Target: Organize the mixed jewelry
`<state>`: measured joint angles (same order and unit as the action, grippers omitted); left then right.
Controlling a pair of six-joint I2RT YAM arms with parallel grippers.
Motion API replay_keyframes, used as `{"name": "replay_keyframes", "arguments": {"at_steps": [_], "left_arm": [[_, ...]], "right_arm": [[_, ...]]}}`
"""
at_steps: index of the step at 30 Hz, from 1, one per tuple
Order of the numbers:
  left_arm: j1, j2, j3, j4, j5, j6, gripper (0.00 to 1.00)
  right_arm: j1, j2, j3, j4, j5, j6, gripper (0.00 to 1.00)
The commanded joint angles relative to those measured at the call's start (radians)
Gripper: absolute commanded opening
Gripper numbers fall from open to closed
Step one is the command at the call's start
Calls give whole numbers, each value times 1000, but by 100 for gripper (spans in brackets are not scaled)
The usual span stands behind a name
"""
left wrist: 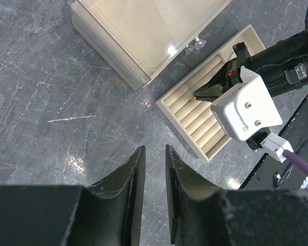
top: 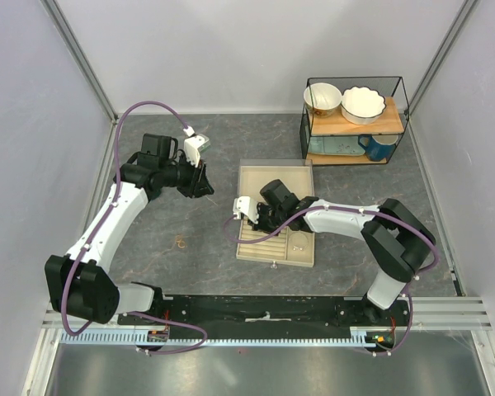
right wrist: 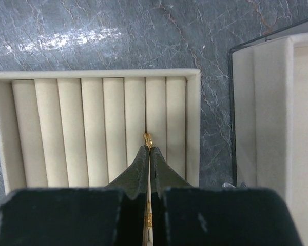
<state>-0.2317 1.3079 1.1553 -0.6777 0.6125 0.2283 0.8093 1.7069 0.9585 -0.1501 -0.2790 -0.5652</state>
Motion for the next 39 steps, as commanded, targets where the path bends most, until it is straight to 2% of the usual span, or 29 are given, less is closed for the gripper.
{"name": "replay_keyframes", "arguments": {"at_steps": [1,22,34,39], "left_arm": [[-3,-29,0,26,38,-3,29],[-4,-35,-2,18,36,8,29],[-4,-38,-2,13,38,16,29],[-3,-35,-2,12,36,16,29]], "right_arm": [[-4,28,17,30,20,-6,0],[1,40,2,14,73,-2,0],[7,-12,2,4,83,10,22],[7,-55,32,-28,81,10,27]]}}
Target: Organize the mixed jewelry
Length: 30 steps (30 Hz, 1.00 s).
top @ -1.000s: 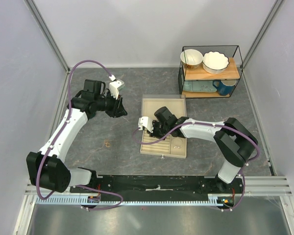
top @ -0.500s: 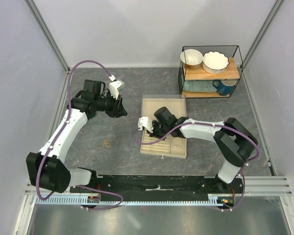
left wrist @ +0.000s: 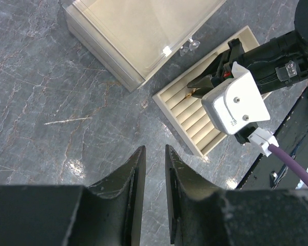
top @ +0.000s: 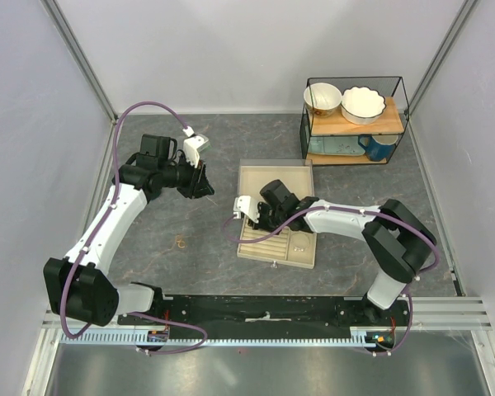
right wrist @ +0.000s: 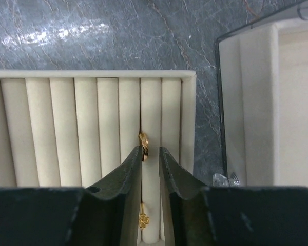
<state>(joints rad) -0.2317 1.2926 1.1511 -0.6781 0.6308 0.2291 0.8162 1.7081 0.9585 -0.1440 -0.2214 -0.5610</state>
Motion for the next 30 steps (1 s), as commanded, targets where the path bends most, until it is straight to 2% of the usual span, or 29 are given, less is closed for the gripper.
{"name": "replay_keyframes", "arguments": {"at_steps": [1,6,11,16,20,23,30], "left_arm": [[-3,-19,5,9,17,16,29],[-3,-18,6,8,15,19,28],[-1,-13,6,5,-3,29,28],[-1,31,-8,-37,-54,130,29],[0,25,-66,-43,-109,249,40],[3,10,-125,-35,-149,312,46],[20,-29,-215,5,-207,398,53]], "right_arm": [[0,-68,37,-43,22,7,29],[0,-102,63,-69,7,10,36],[0,-139,88,-97,5,15,38],[0,-205,103,-124,30,15,40],[0,-277,103,-128,50,13,43],[-8,-324,106,-124,71,15,49],[-61,-372,103,-115,70,27,57]]}}
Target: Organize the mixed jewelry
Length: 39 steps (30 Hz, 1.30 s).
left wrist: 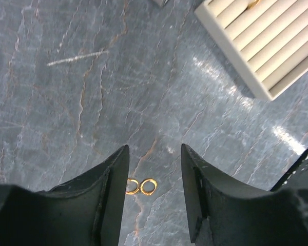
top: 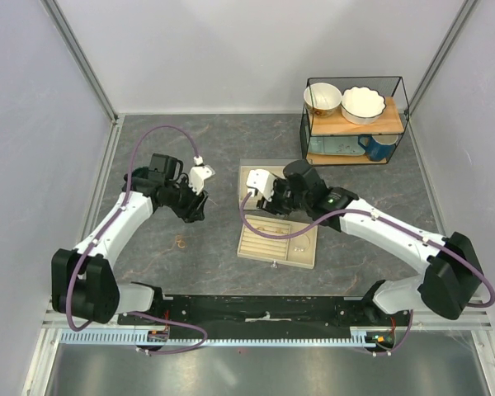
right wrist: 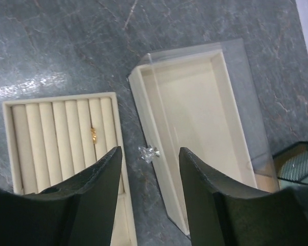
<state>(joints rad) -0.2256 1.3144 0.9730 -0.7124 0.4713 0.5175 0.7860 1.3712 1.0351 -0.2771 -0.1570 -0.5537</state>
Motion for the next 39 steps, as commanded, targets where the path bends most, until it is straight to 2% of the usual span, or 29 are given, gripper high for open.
{"name": "replay_keyframes", "arguments": {"at_steps": [1,5,11,18,25,32,39], "left_arm": [[15,-56,-48,47,-57,116,54],[32,-72,-98,77,-91,150,58],[63,-57,-123,80,-102,171,57],[77,-67,-145,82,-120,206,57],[92,-87,-192,31,-143,338,57],[163,-106,-238,19,-163,449,56],[167,-115,-275,42,-123,584,54]], "right_arm": [[-36,-37,23,18,2,18,57],[-65,-29,-15,22,1,26,57],[-70,-5,-99,59,-30,38,52],[-70,32,-142,93,-56,54,50],[-70,25,-165,102,-64,60,50],[-70,17,-170,105,-78,63,50],[-70,26,-168,101,-85,66,50]]}}
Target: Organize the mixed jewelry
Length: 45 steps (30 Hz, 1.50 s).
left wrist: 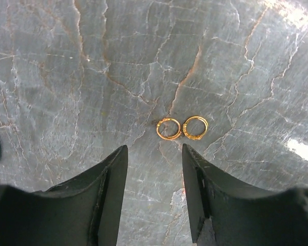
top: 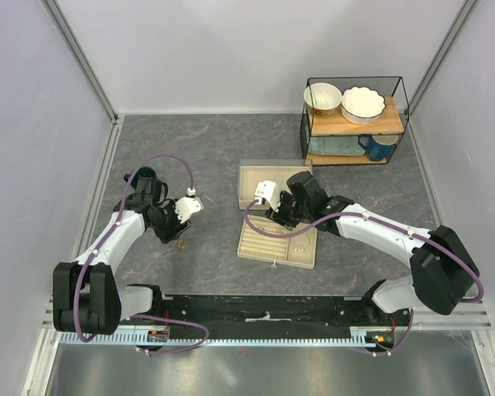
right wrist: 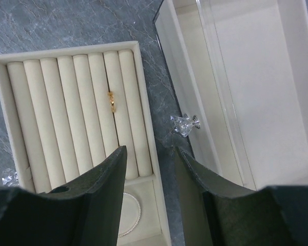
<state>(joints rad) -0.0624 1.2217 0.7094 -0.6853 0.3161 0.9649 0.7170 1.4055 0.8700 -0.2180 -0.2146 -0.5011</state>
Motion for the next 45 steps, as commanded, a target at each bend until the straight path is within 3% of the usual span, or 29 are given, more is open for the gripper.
{"name": "replay_keyframes", "arguments": {"at_steps": [1,13,31,38,45], "left_arm": [[4,-19,-14,16,41,164,53],[4,47,-16,38,95,371,48],[3,147,-21,55,92,449,43],[4,177,-4,58,57,416,40],[6,176,64,14,86,287,40]], "right_arm": [[-1,-8,-5,42,-28,15,50],[-1,-7,-8,40,-34,12,49],[-1,3,-6,37,-31,7,48],[-1,6,-6,37,-31,7,47],[-1,0,-14,34,-31,4,47]]}}
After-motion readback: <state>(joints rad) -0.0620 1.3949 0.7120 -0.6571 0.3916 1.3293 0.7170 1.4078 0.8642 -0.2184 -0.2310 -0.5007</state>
